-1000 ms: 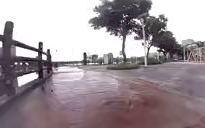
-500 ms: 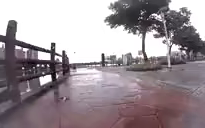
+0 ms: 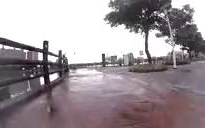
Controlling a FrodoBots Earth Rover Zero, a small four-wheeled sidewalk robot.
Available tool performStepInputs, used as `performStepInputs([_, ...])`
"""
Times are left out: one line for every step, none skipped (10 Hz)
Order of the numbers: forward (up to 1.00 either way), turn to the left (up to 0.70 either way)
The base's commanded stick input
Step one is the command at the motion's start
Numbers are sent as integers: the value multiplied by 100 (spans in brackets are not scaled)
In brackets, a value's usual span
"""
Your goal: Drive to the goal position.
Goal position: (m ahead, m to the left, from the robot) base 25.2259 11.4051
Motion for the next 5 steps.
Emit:
performStepInputs([100,-1])
performStepInputs([100,-1])
performStepInputs([100,-1])
performStepInputs([100,-1])
performStepInputs([100,-1])
